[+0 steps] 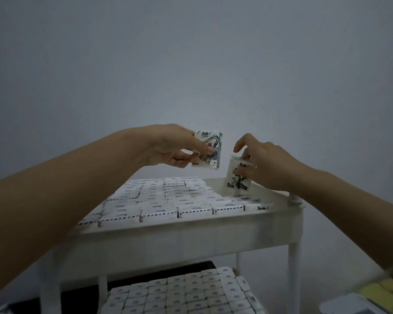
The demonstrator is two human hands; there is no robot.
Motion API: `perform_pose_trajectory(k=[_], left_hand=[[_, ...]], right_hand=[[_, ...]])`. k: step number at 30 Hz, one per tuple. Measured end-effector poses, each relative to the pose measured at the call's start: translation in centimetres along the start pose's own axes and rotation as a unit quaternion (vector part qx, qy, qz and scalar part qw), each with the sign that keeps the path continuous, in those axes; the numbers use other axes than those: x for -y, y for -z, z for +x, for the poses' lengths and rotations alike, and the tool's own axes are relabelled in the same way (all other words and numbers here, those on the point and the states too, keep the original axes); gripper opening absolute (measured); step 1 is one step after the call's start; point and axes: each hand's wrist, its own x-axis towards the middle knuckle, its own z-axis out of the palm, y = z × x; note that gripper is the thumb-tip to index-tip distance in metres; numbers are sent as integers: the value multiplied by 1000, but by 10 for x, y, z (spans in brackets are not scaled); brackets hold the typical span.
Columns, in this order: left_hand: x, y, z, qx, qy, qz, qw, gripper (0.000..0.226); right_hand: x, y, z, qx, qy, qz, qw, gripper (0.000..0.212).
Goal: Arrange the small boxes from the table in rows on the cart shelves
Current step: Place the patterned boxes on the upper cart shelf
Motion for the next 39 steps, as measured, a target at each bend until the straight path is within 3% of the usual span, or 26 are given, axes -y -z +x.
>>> perform_pose_trajectory(k=[2,4,8,11,14,16,20,23,32,35,39], left_hand=[[0,-2,9,8,-4,-25,1000,37],[-2,-7,21,-36,-6,-8,999,45],[-1,-18,42,-109,-21,127,986,37],[1,-27,49,-66,-81,205,973,35],[7,-34,50,-53,-112,243,962,62],[11,-36,53,-37,-108,220,969,69],[15,-34,53,14,-110,206,972,47],[17,-34,50,64,-124,216,966,27],[21,-46,46,139,-104,250,953,18],[15,-40,31,103,-112,274,950,22],[10,-19,-17,-20,-134,328,935,15]], right_hand=[[2,4,2,48,19,47,998,28],[4,5,4,107,31,96,989,24],[1,-3,2,168,42,154,973,18],[-1,-5,-2,149,53,119,980,15],[0,-7,-8,123,55,91,987,14],[0,-9,-11,123,59,83,987,15],[1,-10,-15,135,56,78,986,19],[2,-9,-17,91,24,49,994,18],[14,-13,-25,-25,-15,-31,999,42],[20,-10,-28,-74,-3,22,997,41],[55,-14,-49,-173,87,108,975,17]])
